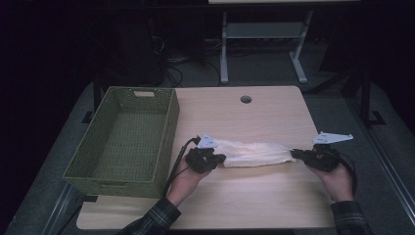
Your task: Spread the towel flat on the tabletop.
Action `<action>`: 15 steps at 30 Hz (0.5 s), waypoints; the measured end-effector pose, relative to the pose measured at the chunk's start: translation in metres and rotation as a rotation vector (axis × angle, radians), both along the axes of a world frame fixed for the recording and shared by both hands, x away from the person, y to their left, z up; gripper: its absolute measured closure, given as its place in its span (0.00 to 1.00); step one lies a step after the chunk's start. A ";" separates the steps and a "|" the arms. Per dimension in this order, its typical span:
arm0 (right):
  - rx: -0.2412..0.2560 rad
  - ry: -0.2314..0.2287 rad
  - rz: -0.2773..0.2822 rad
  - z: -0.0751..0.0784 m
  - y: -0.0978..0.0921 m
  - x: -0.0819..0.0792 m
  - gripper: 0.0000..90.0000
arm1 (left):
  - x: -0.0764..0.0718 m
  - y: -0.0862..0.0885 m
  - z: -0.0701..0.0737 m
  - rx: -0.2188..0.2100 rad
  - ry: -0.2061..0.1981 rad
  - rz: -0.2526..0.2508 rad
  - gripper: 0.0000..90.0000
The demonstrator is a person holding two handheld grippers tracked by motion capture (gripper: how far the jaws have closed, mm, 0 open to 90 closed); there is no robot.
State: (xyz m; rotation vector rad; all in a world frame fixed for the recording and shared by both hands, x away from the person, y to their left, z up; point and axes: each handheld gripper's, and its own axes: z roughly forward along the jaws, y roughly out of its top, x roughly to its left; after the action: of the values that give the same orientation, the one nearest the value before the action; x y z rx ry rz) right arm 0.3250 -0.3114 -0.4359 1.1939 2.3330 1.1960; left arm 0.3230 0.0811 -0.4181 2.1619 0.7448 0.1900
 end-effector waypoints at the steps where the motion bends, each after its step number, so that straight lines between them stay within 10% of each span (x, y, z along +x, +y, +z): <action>1: -0.006 0.009 0.008 -0.001 0.003 0.000 0.97 | -0.001 0.001 -0.001 0.019 0.000 -0.009 0.98; 15: 0.000 0.011 0.030 -0.003 0.012 0.001 0.78 | -0.017 0.023 -0.012 0.116 0.081 -0.028 0.98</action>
State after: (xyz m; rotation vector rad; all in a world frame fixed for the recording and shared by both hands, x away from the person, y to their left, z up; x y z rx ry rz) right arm 0.3258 -0.2994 -0.4393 1.1726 2.3670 1.2023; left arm 0.3058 0.1044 -0.4304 2.3000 0.7657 0.1344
